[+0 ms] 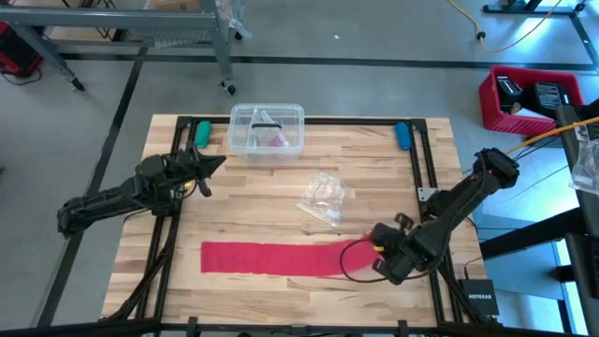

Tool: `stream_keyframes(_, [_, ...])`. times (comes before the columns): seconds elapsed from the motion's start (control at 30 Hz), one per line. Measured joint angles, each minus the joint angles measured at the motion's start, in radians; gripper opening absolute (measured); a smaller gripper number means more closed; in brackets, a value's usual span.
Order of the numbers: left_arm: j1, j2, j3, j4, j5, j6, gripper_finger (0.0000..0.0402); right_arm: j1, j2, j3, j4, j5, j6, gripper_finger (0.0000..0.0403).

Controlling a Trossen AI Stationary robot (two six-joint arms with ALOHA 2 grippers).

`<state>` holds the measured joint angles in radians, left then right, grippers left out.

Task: Roll bandage
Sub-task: Roll the red bandage

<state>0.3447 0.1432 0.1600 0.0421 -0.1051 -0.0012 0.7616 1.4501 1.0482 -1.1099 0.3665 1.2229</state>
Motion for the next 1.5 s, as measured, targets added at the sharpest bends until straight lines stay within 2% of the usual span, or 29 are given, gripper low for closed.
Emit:
stream_keyframes(0.1, [0.000,0.099,0.085,0.002,0.000,0.026,0.0004,-0.042,-0.001,0.077,-0.074,0.154,-0.179,0.0069])
stream_keyframes(0.23, [0.000,0.263,0.206,0.003,0.000,0.037,0.0004,-0.136,-0.001,0.142,-0.069,0.285,-0.499,0.0062])
stream_keyframes(0.37, [-0.018,0.441,0.337,0.002,0.016,0.030,0.0004,-0.236,-0.001,0.181,-0.061,0.423,-0.750,0.0066])
stream_keyframes(0.43, [-0.038,0.530,0.413,0.003,0.038,0.004,0.0004,-0.288,-0.001,0.195,-0.046,0.472,-0.870,0.0067])
stream_keyframes(0.53, [-0.079,0.660,0.524,0.000,0.053,0.028,0.0004,-0.365,-0.001,0.207,0.029,0.489,-1.047,0.0066])
stream_keyframes(0.7, [-0.141,0.865,0.688,-0.005,0.053,0.115,0.0004,-0.477,-0.001,0.209,0.226,0.461,-1.358,0.0066])
stream_keyframes(0.83, [-0.180,0.985,0.787,-0.004,0.053,0.158,0.0004,-0.554,-0.001,0.209,0.364,0.356,-1.511,0.0065])
stream_keyframes(0.97, [-0.218,1.068,0.840,0.032,0.053,0.130,0.0004,-0.614,-0.001,0.209,0.412,0.233,-1.544,0.0065])
stream_keyframes(1.17, [-0.235,1.145,0.848,0.039,0.056,0.093,0.0004,-0.673,-0.001,0.209,0.460,0.042,-1.563,0.0066])
stream_keyframes(1.37, [-0.234,1.224,0.848,0.047,0.091,0.104,0.0009,-0.692,-0.001,0.210,0.496,-0.016,-1.572,0.0066])
stream_keyframes(1.5, [-0.234,1.235,0.848,0.048,0.146,0.060,0.0058,-0.692,-0.001,0.210,0.497,-0.024,-1.572,0.0066])
